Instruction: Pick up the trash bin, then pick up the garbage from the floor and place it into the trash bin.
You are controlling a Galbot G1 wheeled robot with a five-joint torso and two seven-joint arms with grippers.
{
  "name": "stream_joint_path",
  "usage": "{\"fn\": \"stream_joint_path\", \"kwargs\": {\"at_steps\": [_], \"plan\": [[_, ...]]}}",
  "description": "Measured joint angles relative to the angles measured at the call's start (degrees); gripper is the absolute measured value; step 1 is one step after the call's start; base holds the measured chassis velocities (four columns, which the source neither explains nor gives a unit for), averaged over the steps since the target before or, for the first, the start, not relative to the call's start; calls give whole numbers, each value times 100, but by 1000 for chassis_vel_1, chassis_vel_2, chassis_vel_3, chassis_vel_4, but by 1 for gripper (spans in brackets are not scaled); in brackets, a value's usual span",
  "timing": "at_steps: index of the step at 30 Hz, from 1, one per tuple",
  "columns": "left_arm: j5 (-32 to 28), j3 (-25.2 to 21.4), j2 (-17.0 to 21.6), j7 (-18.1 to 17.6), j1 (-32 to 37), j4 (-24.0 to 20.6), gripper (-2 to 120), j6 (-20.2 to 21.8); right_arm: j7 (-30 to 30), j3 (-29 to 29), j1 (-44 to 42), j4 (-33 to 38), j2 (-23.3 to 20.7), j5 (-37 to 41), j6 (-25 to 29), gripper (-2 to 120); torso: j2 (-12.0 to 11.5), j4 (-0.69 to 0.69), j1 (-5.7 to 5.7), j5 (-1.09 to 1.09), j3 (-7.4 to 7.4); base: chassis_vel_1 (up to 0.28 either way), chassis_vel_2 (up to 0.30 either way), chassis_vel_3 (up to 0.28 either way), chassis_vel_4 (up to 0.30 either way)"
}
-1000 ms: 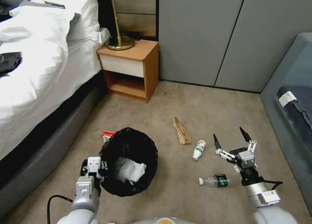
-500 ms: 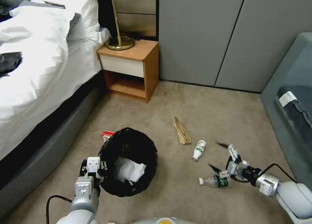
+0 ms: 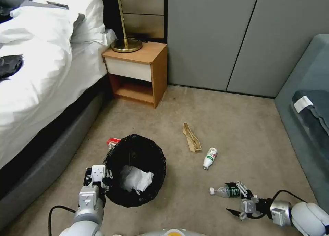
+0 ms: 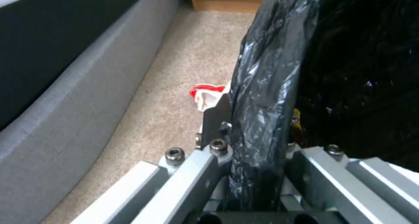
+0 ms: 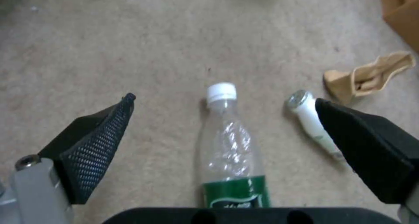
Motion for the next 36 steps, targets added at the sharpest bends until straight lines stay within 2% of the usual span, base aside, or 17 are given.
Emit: {"fn": "stream_joint_path", "kwargs": {"at_steps": [23, 31, 36], "plan": [[72, -16, -16, -11, 130, -47, 1, -25, 84, -119, 800, -1462, 218, 72, 51, 99, 0, 0, 0, 0, 0, 0, 0, 0, 0], [113, -17, -49, -15, 152, -80, 1, -25, 105, -224, 1050, -1764, 274, 71, 64, 99, 0, 0, 0, 0, 0, 0, 0, 0, 0], [147, -55, -75, -17, 218, -135, 1, -25, 112, -336, 1496, -2327, 426, 61, 76, 96, 0, 1, 0, 1, 0, 0, 0, 0, 0]]}}
